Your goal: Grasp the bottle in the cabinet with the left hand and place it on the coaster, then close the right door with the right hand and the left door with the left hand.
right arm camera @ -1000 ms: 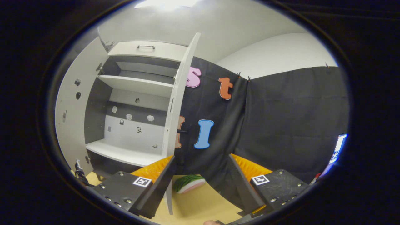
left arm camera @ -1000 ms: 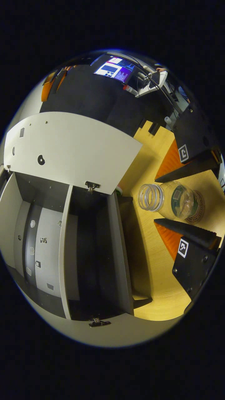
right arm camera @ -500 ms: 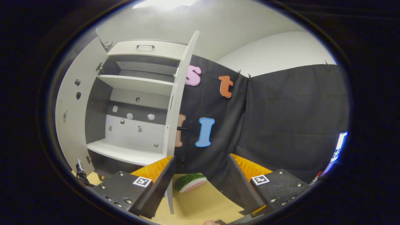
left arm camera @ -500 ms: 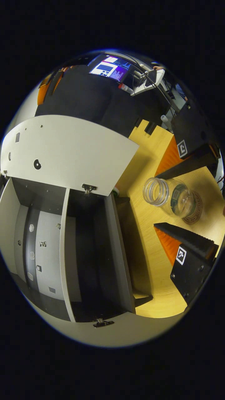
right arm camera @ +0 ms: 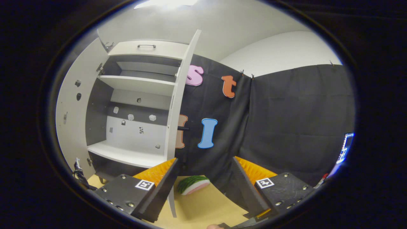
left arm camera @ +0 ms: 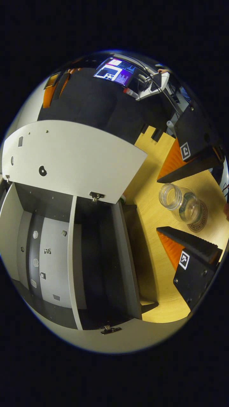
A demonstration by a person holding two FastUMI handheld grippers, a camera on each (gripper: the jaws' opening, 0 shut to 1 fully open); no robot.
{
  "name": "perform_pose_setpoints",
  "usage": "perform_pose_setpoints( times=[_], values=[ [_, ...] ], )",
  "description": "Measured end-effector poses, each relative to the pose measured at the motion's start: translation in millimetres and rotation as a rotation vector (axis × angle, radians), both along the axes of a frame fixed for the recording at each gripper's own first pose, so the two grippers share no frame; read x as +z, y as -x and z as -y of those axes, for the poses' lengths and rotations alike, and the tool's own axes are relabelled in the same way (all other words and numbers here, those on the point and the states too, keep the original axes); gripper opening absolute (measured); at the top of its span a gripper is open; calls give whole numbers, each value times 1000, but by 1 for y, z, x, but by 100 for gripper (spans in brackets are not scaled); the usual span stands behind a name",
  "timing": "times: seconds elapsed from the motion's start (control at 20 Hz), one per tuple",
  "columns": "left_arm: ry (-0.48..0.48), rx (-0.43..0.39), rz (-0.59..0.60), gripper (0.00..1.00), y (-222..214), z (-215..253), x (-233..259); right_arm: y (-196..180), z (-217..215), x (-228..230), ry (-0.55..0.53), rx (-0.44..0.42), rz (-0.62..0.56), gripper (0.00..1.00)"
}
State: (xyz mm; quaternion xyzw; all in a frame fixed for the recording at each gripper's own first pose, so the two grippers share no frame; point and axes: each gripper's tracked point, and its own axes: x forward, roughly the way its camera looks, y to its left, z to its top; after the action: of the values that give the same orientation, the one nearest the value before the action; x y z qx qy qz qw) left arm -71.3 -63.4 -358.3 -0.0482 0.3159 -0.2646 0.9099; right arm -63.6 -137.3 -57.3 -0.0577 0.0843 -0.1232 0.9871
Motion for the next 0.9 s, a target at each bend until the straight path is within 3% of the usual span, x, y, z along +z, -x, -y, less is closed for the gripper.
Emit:
perform_pose_setpoints(
  times=[0.5, 0.75, 0.9],
  values=[
    [70, 128, 211, 89, -38, -11, 124, -16, 8, -1, -18, 9, 13, 100],
    [53, 256, 307, 90, -51, -44, 194, -38, 13, 17, -12, 34, 56, 100],
    [-1, 325, 344, 95, -50, -70, 223, -58, 14, 31, -14, 49, 92, 100]
  ],
)
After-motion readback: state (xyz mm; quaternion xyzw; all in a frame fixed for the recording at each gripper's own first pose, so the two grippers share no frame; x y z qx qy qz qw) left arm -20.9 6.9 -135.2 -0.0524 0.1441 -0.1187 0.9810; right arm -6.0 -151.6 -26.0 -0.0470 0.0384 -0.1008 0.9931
